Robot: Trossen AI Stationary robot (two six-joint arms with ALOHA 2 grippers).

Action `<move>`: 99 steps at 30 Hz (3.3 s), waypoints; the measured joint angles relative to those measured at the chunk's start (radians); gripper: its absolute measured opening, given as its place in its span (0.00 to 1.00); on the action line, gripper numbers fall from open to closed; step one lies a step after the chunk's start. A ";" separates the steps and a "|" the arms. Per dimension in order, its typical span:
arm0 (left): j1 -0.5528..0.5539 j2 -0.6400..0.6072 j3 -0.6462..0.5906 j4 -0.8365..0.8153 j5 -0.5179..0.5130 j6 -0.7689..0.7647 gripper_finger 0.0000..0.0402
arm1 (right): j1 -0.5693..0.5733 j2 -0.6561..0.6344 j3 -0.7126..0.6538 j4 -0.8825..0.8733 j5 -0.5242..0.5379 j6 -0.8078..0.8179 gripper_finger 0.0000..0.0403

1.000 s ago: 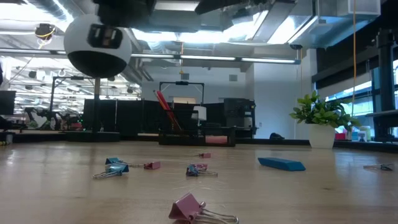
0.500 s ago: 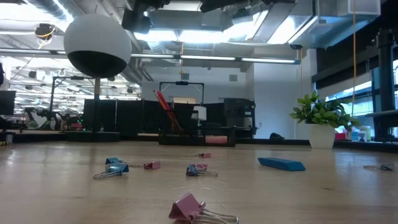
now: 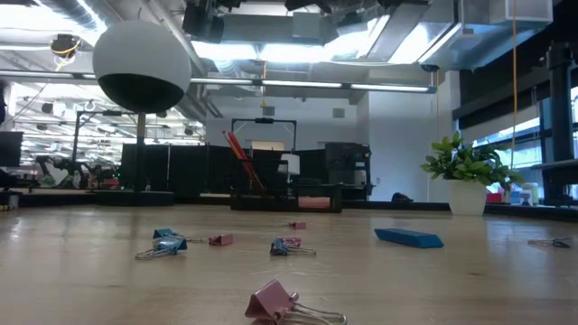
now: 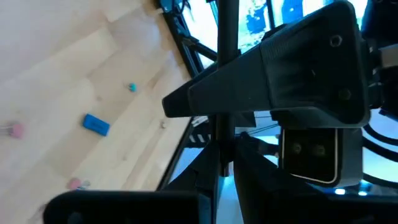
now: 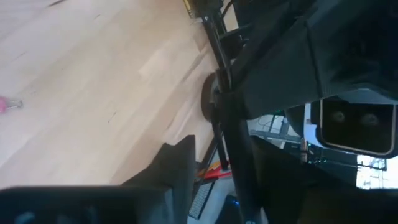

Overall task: Pick and place office supplies into organizer
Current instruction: Put the black pen into the black desk organizer

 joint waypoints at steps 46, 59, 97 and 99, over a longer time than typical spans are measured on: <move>0.024 -0.002 0.000 0.042 0.110 0.216 0.36 | 0.000 0.001 -0.001 0.015 0.089 -0.017 0.12; 0.033 -0.001 0.000 -0.143 0.160 0.463 0.43 | -0.006 0.001 -0.001 0.005 0.089 0.102 0.12; -0.216 -0.373 -0.260 -0.068 -0.881 0.906 0.43 | -0.666 0.108 0.000 0.612 -0.899 0.688 0.12; -0.212 -0.387 -0.267 -0.075 -0.882 0.919 0.43 | -0.686 0.144 0.000 0.641 -0.911 0.707 0.12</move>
